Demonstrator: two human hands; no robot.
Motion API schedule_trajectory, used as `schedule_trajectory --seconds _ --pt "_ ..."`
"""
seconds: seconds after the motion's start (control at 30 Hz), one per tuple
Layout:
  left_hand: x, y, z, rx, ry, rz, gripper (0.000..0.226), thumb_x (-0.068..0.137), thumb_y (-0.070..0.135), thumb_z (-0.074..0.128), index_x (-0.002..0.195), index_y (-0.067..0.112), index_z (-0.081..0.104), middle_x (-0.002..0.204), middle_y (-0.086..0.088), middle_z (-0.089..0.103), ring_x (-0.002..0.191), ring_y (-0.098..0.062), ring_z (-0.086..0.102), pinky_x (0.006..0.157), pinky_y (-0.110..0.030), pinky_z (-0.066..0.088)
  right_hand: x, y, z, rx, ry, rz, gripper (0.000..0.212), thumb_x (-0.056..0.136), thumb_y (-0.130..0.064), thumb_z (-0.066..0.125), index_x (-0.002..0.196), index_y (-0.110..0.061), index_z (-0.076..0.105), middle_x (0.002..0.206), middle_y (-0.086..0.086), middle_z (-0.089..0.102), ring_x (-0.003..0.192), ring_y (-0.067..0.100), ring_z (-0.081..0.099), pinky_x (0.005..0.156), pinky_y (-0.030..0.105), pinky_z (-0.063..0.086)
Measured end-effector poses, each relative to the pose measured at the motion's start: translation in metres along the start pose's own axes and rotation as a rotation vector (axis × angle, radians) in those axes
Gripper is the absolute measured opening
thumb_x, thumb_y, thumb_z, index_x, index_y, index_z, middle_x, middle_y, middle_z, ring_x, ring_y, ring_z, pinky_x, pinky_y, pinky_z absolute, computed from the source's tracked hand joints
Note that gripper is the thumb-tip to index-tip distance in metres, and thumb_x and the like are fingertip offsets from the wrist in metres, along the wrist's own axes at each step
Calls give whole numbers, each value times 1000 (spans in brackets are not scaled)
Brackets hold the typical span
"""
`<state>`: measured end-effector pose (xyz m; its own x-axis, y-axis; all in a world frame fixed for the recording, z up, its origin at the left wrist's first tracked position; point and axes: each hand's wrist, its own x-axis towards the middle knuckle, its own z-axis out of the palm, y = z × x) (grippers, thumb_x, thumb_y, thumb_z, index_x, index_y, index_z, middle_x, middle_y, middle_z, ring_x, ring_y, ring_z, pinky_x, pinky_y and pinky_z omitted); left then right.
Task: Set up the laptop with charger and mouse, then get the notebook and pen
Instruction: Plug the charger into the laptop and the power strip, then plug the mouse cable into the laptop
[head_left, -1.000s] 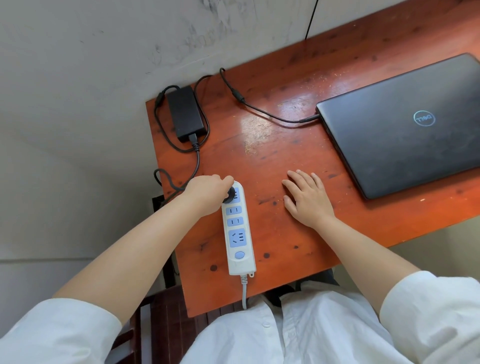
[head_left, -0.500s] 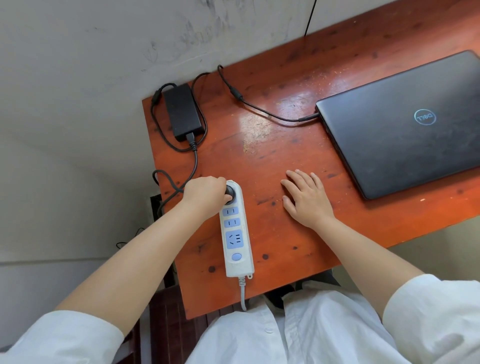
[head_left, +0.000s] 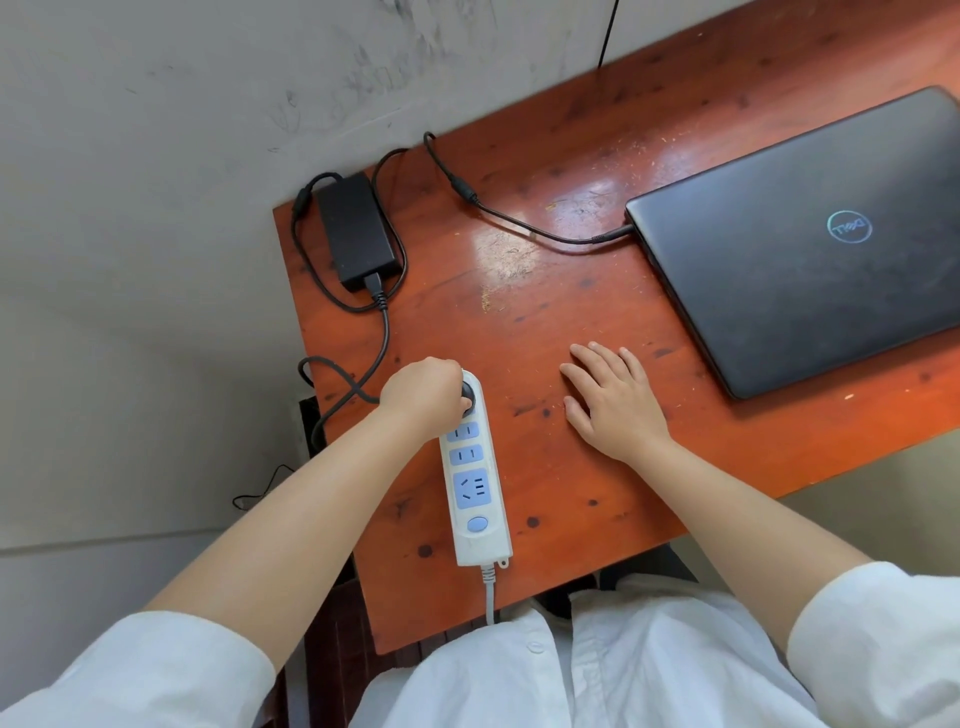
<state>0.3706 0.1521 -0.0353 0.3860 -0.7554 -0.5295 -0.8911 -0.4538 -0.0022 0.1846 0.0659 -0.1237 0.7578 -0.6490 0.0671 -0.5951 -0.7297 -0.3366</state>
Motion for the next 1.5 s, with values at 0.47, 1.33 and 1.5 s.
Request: schedule_trajectory --seconds 0.47,1.33,1.5 --pt "-2 -27 8 -103 135 -268 35 86 23 53 55 14 38 57 1 42 66 -25 52 45 -22 30 1 0 -1 -12 2 -5 34 78 -13 69 110 -4 63 126 18 60 122 37 50 103 57 34" --pt "32 297 -101 -76 594 180 34 89 17 46 122 9 47 128 -13 52 121 -30 42 94 -40 40 2 205 -261 -135 453 -32 27 66 -6 66 91 5 68 92 25 71 85 40 67 75 48 54" --pt "40 406 -142 -85 641 180 40 87 22 49 124 6 44 124 -14 53 118 -32 43 92 -42 42 -22 309 -333 -184 430 93 39 80 -12 62 117 -1 57 122 20 60 114 35 52 95 43 39"
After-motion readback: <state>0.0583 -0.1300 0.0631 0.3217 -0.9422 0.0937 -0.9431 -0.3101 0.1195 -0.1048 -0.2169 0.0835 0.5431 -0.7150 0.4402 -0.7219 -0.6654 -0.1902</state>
